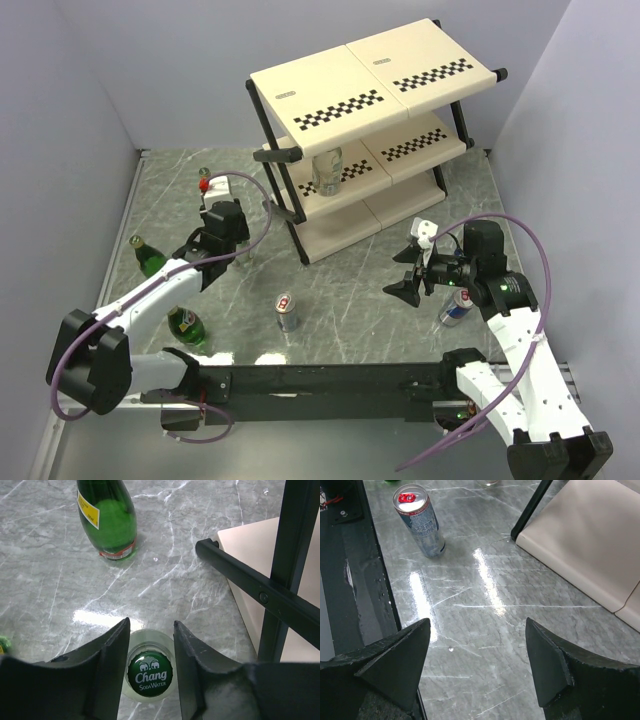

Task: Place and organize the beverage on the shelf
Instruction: Pick up the drink from the center of the board.

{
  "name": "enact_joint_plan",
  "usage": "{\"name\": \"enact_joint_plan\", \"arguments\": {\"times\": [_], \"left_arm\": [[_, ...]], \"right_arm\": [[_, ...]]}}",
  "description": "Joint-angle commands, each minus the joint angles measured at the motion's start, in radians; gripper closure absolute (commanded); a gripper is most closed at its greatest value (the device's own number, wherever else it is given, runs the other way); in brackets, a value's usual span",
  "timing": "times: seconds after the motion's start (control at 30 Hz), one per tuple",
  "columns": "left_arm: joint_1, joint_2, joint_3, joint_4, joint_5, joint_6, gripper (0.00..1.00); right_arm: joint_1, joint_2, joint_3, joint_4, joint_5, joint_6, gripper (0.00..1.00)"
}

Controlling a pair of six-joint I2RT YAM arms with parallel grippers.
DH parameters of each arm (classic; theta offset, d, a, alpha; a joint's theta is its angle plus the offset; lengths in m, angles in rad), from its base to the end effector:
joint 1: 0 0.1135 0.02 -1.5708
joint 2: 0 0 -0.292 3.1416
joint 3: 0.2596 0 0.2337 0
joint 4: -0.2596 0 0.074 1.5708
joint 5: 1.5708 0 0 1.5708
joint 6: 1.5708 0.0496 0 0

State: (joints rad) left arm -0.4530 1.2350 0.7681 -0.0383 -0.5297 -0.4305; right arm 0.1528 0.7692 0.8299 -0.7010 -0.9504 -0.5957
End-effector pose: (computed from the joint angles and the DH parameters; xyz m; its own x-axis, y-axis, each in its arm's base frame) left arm 0.2400 -0.0889 0.2846 -0.3872 -0.2121 -0.8973 -0.1996 0.9694 -0.1430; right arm 0.1070 0.0573 0.3287 -0.0773 -0.3419 -0.9365 -0.9383 0.3424 -0.0476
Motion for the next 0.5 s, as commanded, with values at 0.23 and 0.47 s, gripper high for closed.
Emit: {"name": "enact_joint_plan", "arguments": {"times": [0.23, 0.47], "left_arm": [[-0.009, 0.000, 0.060, -0.018, -0.027, 0.009, 0.53], [-0.015, 0.018, 0.065, -0.021, -0.041, 0.013, 0.57]], "right_arm": [[0.005, -0.004, 0.017, 0.000, -0.008, 0.002, 0.17], [0.005, -0.005, 0.017, 0.000, -0.010, 0.002, 0.17]]}}
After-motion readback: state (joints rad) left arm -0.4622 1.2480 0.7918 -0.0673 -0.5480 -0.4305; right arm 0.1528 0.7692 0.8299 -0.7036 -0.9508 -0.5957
